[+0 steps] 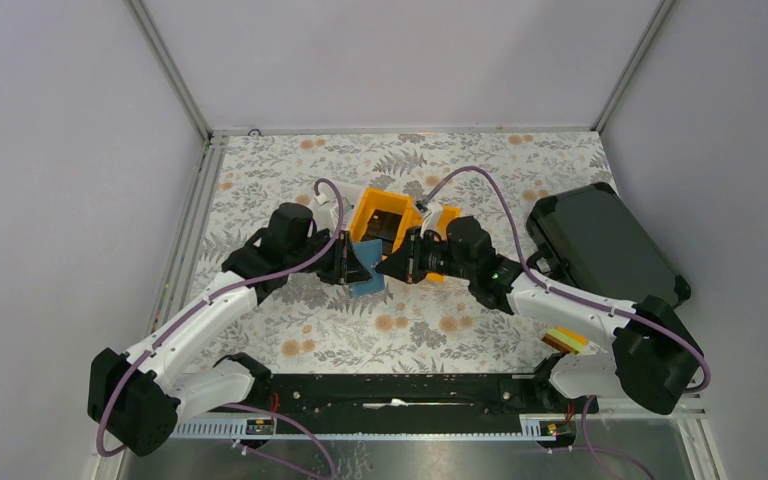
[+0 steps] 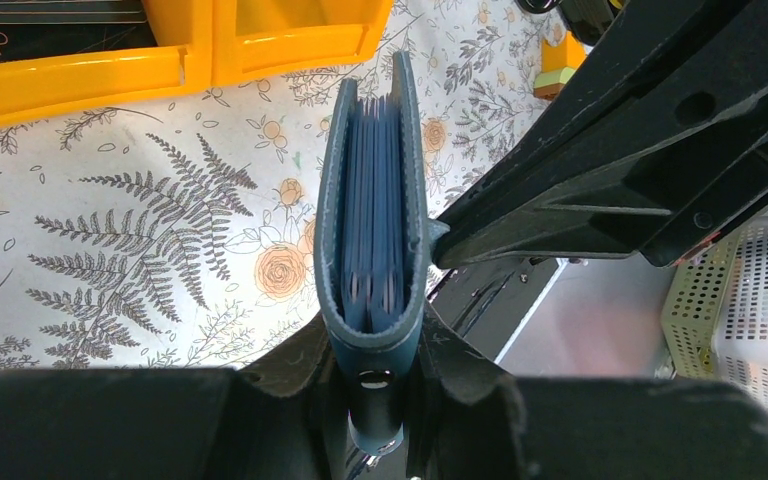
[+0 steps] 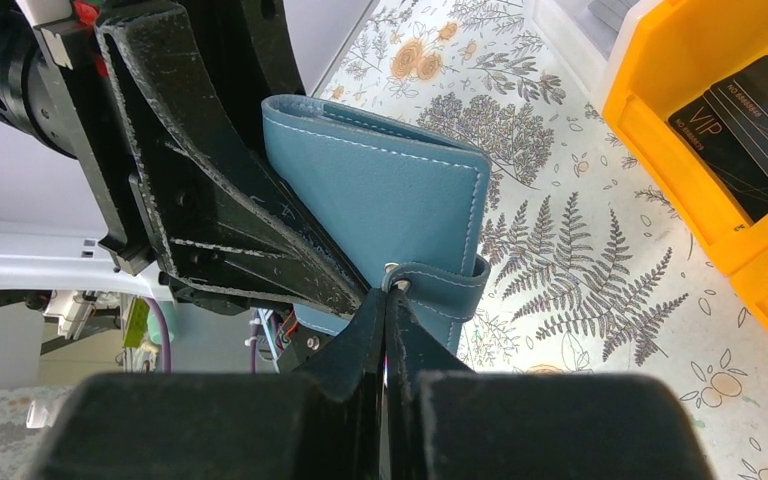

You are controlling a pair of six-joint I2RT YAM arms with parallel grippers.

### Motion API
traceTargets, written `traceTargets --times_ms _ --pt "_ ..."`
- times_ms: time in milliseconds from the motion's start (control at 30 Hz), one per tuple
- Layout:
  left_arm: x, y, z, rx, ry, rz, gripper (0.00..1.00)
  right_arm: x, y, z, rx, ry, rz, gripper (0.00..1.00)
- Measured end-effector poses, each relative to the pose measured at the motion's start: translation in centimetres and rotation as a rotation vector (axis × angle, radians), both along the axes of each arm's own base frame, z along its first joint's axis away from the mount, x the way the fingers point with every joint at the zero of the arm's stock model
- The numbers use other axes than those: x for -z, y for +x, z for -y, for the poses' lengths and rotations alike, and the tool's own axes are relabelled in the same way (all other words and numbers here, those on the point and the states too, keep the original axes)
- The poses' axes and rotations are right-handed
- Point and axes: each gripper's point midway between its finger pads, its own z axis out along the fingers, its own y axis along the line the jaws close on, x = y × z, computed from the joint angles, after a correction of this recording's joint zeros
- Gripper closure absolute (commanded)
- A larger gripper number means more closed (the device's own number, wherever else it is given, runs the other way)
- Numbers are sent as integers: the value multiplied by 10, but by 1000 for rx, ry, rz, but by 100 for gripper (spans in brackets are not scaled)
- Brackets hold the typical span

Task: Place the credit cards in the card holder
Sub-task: Close the card holder at the center of the board.

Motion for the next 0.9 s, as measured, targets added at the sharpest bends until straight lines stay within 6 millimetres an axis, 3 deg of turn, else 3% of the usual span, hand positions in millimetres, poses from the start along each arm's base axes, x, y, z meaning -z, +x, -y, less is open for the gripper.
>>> traceTargets --times_ms 900 --pt "28 -1 -16 -51 114 -30 100 32 2 -23 -69 -22 -98 100"
